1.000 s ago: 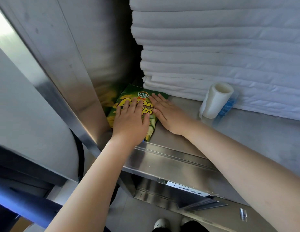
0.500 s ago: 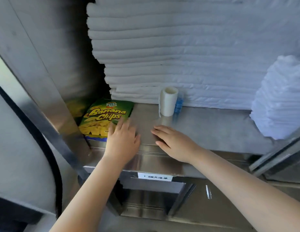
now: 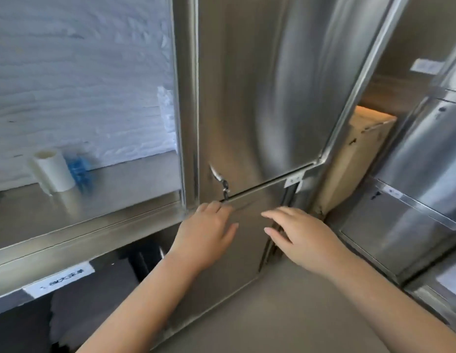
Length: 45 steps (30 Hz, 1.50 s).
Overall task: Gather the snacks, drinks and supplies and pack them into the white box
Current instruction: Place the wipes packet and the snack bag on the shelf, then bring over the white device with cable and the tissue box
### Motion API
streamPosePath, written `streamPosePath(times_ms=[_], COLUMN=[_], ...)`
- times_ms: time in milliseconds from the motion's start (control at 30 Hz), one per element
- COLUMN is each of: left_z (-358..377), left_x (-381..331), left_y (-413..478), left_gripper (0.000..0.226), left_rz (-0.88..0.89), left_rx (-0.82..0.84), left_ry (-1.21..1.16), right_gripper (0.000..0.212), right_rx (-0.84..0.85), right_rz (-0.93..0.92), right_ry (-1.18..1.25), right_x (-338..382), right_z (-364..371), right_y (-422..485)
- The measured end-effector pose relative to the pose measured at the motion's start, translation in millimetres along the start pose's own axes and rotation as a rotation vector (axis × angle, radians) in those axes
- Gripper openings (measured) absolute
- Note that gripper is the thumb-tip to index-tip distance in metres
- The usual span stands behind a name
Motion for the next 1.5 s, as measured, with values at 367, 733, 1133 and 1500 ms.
streamPosePath(times_ms=[367,733,1133,1500], left_z=[-29.3,37.3,157.6,271.6], left_x=[-303.6,-546.4,-741.2,-923.4], left_y=[101.0,204.6,360.2,436.6], left_gripper=[0.053,0.058,0.057,0.053], left_rz=[0.689,1.068,1.197,1.21], left_rx=[-0.169,-0.135,-0.001,0.109], left_ry=[-0.056,-0.161,-0.219,-0.226], right_gripper=[0.049,0.06,0.053,0.05], right_rx=[-0.473,-0.538,-0.579,-0.509], right_rz=[0.605,1.027,1.272,1.373], right_ry=[-0.181,-0.333,-0.299,-0.21], right_x=[-158.5,-320.9,-548.4,-739.4], right_z=[-161.9,-220.5,-226.0,-232.4], right_y=[-208.5,-327.2,-379.0,-471.1])
Point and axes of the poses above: each hand's wrist, its own y-axis towards the middle knuckle, its own z-axis out of the palm, x = y × z, the point moved 3 cm from there along y, towards the middle knuckle, and after that the axes turned 2 degrees about x, right-handed, at the moved point
